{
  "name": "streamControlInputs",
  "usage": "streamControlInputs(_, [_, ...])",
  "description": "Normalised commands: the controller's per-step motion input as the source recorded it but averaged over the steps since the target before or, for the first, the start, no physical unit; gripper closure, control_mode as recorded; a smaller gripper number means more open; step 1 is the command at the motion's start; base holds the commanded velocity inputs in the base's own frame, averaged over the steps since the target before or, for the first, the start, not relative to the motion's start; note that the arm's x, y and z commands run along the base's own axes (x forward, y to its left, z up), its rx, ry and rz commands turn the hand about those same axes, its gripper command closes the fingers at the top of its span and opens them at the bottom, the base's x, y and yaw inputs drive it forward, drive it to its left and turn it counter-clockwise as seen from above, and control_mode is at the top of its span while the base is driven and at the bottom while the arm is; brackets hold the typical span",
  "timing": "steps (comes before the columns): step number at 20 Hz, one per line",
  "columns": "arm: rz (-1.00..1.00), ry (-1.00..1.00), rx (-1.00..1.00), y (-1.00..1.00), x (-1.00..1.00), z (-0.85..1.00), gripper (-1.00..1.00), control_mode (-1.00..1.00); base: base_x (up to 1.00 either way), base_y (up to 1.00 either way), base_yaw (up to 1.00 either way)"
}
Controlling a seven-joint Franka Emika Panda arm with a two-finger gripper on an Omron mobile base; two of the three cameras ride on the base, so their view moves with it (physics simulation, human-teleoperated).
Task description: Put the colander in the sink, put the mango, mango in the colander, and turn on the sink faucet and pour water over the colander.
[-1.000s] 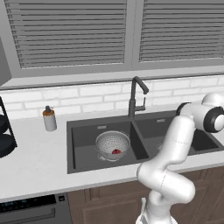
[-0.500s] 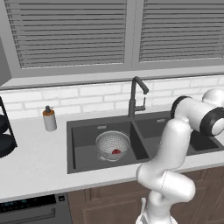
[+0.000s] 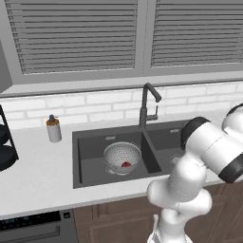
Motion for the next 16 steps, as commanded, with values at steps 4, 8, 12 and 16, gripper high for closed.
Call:
streamControlInputs(4, [0.01,0.12,0.01,1.00,0.00,0.39,1.00,-1.00,0.00,0.00,0.00])
streamControlInputs(8, [0.00,0.06,0.00,1.00,0.00,0.19,1.00,-1.00,0.00,0.00,0.00])
streamControlInputs(12, [0.00,0.00,0.00,1.00,0.00,0.02,1.00,-1.00,0.00,0.00,0.00])
streamControlInputs(16, [0.00,0.00,0.00,1.00,0.00,0.00,1.00,-1.00,0.00,0.00,0.00])
